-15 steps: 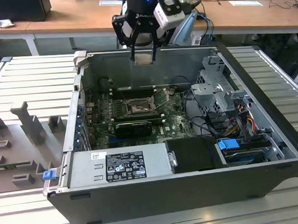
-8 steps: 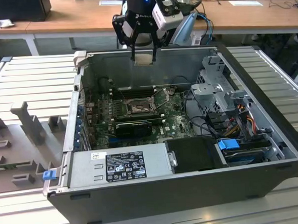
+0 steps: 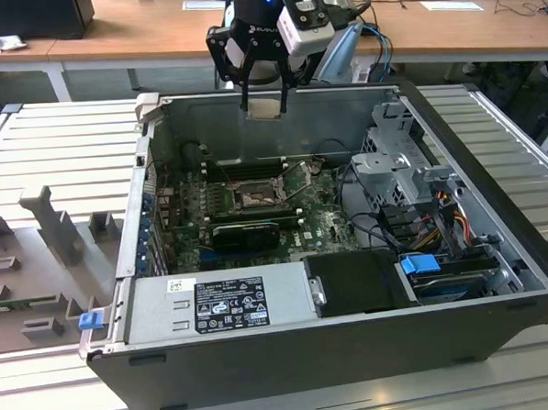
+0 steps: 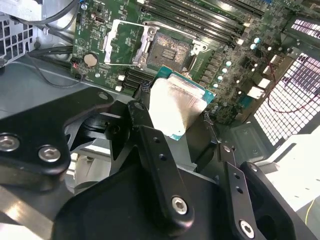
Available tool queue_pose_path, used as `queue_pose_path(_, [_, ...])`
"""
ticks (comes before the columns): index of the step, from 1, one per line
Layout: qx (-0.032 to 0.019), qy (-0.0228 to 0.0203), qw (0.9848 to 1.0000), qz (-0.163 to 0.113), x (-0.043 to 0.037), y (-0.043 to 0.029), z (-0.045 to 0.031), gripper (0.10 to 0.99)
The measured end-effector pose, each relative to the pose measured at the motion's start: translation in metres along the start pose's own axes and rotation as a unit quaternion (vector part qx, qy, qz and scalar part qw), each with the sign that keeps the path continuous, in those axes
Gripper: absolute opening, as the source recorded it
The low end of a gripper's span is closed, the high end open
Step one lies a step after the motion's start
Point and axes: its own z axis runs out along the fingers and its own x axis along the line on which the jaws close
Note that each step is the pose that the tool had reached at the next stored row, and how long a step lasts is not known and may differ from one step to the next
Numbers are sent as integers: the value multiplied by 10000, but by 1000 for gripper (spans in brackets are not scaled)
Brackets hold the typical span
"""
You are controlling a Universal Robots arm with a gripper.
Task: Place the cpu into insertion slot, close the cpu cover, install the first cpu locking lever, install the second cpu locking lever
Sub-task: 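Place the cpu into insertion slot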
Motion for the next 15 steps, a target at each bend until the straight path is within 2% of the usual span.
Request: queue_pose_path(15, [-4, -18, 9998, 206, 0, 0, 0, 529])
